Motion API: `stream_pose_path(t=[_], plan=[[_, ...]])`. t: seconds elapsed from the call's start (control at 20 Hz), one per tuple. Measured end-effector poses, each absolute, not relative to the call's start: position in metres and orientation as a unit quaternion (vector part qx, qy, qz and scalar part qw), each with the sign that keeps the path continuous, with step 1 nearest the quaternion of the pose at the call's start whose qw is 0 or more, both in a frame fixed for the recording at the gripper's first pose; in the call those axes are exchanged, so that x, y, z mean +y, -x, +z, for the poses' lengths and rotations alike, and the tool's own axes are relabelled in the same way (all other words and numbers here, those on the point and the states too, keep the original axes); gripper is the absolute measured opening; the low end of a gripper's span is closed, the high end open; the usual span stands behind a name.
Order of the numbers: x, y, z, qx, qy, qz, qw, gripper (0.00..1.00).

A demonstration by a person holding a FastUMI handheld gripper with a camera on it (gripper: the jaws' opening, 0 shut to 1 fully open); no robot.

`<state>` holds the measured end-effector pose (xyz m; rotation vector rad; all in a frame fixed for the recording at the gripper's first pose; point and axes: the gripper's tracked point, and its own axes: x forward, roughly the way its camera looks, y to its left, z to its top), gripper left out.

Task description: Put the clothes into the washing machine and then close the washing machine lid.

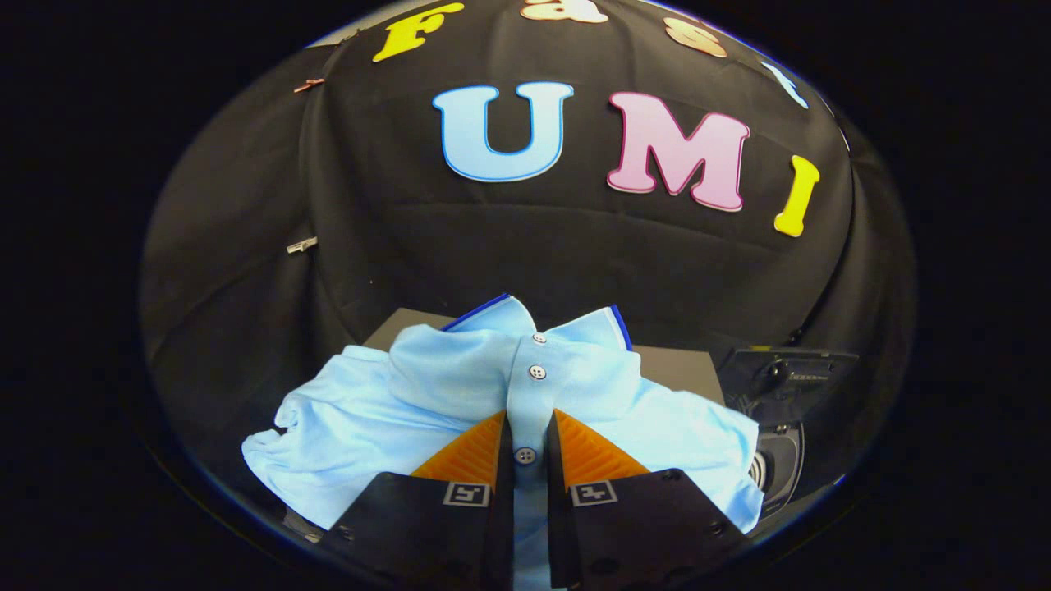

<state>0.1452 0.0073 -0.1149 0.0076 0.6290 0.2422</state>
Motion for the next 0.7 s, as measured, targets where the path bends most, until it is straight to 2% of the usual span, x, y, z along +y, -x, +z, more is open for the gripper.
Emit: stream_pose_path(t=[0.25, 0.7], plan=[[-0.003, -0.141, -0.100, 0.290, -0.013, 0.131, 0.948, 0.21], [-0.081, -0.139, -0.082, 0.262, -0.025, 0.133, 0.955, 0.21]])
